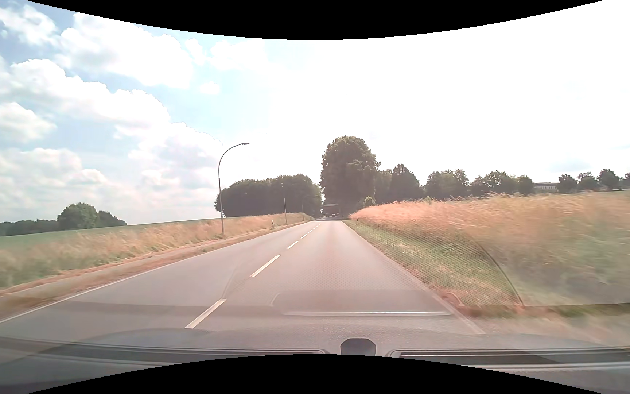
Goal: Follow the waypoints while adhering to traffic rules and regulations
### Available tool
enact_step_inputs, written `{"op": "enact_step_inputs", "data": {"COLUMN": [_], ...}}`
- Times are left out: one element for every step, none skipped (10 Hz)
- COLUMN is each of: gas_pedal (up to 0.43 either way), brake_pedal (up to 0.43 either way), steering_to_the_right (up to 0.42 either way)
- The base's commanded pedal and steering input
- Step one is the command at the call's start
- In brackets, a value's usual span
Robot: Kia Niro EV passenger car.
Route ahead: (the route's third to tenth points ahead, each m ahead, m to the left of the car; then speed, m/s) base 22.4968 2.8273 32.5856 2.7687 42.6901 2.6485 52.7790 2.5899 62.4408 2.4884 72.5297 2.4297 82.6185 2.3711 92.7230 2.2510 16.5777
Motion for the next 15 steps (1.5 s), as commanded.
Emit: {"op": "enact_step_inputs", "data": {"gas_pedal": [0.248,0.248,0.248,0.248,0.248,0.248,0.248,0.248,0.248,0.248,0.248,0.248,0.248,0.248,0.248], "brake_pedal": [0.000,0.000,0.000,0.000,0.000,0.000,0.000,0.000,0.000,0.000,0.000,0.000,0.000,0.000,0.000], "steering_to_the_right": [-0.001,-0.001,-0.002,-0.001,-0.001,-0.001,-0.001,-0.001,-0.001,-0.001,-0.001,-0.001,-0.001,-0.001,-0.001]}}
